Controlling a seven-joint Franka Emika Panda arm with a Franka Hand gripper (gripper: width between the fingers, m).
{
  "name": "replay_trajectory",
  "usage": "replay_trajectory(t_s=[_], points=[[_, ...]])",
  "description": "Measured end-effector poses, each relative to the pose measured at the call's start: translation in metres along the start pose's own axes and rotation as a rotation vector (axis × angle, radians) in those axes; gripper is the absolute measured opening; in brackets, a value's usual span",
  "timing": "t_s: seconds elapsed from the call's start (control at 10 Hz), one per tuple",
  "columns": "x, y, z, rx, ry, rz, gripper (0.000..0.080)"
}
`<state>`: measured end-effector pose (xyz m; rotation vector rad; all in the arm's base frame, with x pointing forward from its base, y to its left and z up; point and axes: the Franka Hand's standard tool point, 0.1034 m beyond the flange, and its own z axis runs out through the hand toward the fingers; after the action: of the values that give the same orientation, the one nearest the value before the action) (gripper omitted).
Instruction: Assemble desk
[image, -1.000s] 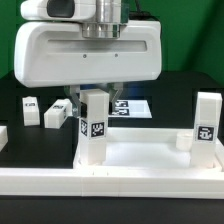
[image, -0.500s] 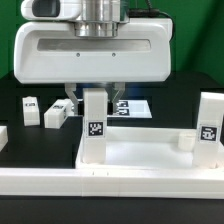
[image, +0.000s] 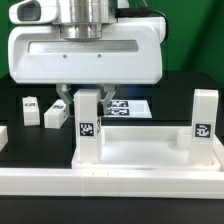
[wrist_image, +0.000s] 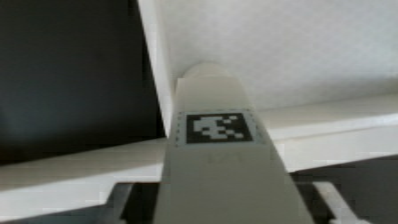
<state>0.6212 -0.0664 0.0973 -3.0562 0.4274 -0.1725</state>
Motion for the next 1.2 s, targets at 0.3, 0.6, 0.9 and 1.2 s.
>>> replay_trajectory(t_s=[0.3, 0.6, 0.9, 1.2], points=[[-0.007, 0.004, -0.001, 0.000, -0.034, 0.188, 0.0302], [-0.008, 0.004, 0.000, -0.005, -0.038, 0.227, 0.0384], [-0.014, -0.001, -0.013, 0.004, -0.047, 0.270, 0.0622], [-0.034, -0.019, -0.028, 0.014, -0.063, 0.397, 0.0648]])
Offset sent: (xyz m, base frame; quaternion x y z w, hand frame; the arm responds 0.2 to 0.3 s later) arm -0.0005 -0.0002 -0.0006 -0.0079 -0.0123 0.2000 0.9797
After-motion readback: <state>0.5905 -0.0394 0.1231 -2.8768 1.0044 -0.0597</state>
